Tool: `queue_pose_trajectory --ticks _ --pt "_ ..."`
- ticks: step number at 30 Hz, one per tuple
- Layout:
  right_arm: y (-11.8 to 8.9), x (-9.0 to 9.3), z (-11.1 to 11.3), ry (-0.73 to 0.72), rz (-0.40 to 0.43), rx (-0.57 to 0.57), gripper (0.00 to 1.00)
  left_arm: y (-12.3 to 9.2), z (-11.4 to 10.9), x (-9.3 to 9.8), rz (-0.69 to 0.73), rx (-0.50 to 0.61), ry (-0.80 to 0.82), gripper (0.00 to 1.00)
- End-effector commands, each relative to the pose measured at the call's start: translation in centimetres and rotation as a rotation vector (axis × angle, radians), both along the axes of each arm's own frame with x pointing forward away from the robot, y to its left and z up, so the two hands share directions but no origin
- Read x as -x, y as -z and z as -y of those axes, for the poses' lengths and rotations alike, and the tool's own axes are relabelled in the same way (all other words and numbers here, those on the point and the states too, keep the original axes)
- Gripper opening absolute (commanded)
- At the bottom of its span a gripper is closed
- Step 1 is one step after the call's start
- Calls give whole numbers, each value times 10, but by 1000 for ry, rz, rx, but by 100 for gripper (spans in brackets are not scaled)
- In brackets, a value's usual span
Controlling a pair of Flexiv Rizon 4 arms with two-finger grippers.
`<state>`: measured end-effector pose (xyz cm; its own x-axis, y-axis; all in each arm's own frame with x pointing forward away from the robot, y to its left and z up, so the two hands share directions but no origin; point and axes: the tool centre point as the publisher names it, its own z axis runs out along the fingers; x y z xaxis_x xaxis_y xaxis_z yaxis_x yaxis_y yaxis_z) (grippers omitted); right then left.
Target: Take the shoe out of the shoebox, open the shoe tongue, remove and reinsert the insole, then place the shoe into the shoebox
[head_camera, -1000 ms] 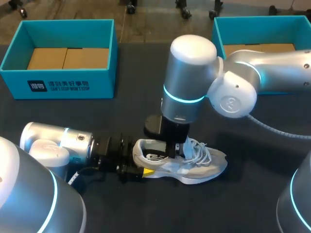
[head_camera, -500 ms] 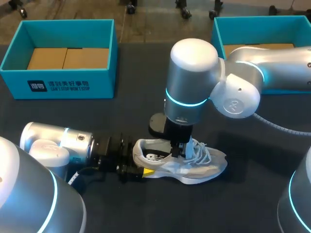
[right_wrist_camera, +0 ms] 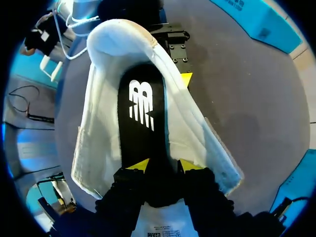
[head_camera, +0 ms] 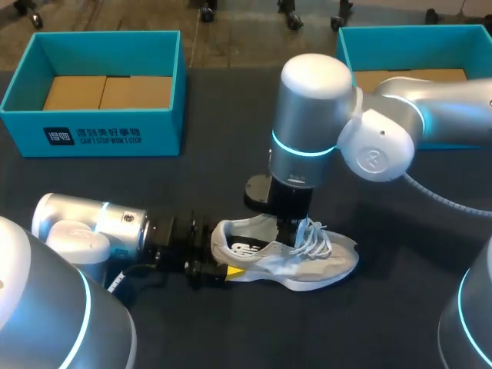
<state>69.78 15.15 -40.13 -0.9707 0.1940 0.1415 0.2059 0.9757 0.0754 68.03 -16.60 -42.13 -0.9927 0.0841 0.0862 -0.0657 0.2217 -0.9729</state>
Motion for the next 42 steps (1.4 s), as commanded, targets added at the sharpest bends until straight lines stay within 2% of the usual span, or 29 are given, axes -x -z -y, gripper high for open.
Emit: queue_pose_trajectory --ticks 1,8,14,18,21,24,27,37,42 --pt "18 -7 -1 -10 -64 -19 36 5 1 -2 1 0 0 0" --pt "27 7 -4 9 -151 -24 36 5 1 -2 1 0 0 0" --pt "33 19 -9 26 -213 -20 27 5 1 -2 1 0 0 0" --pt "34 27 -9 41 -224 -25 26 5 1 -2 1 0 0 0" --pt "32 35 -10 59 -219 -27 16 5 1 -2 1 0 0 0" --pt "29 37 -10 66 -207 -31 0 5 1 -2 1 0 0 0" --pt "25 38 -9 72 -183 -45 0 5 1 -2 1 0 0 0" --pt "-8 39 8 65 -46 -151 0 5 1 -2 1 0 0 0" --pt "-17 33 17 56 -19 -210 0 5 1 -2 1 0 0 0"
